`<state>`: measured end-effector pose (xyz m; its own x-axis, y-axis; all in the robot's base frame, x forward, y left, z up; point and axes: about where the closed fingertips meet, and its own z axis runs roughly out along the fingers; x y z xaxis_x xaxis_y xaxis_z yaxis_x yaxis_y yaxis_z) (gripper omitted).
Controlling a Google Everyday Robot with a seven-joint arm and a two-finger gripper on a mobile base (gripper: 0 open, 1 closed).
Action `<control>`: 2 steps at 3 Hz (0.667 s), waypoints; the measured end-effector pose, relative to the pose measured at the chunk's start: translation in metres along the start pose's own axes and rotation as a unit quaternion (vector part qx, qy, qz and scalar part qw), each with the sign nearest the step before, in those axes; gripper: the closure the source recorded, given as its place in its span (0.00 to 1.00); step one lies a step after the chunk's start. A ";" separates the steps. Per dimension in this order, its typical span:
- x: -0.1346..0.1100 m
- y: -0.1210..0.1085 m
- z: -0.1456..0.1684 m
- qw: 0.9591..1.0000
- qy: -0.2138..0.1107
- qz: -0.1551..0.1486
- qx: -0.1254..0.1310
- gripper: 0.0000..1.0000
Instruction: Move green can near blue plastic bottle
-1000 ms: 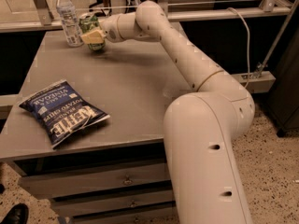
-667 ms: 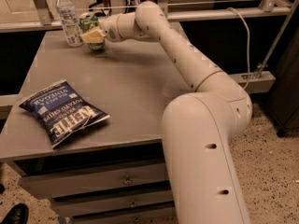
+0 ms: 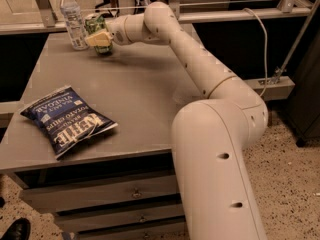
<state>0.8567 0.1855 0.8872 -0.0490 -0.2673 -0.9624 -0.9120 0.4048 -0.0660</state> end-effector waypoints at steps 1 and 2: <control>0.002 0.000 0.000 1.000 0.000 0.003 0.000 0.00; 0.003 -0.001 -0.003 1.000 0.001 0.003 0.001 0.00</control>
Offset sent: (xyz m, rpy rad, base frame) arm 0.0000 -0.0104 -0.0010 0.0054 0.0081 -0.0180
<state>0.8556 0.1814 0.8850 -0.0560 -0.2660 -0.9624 -0.9108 0.4085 -0.0599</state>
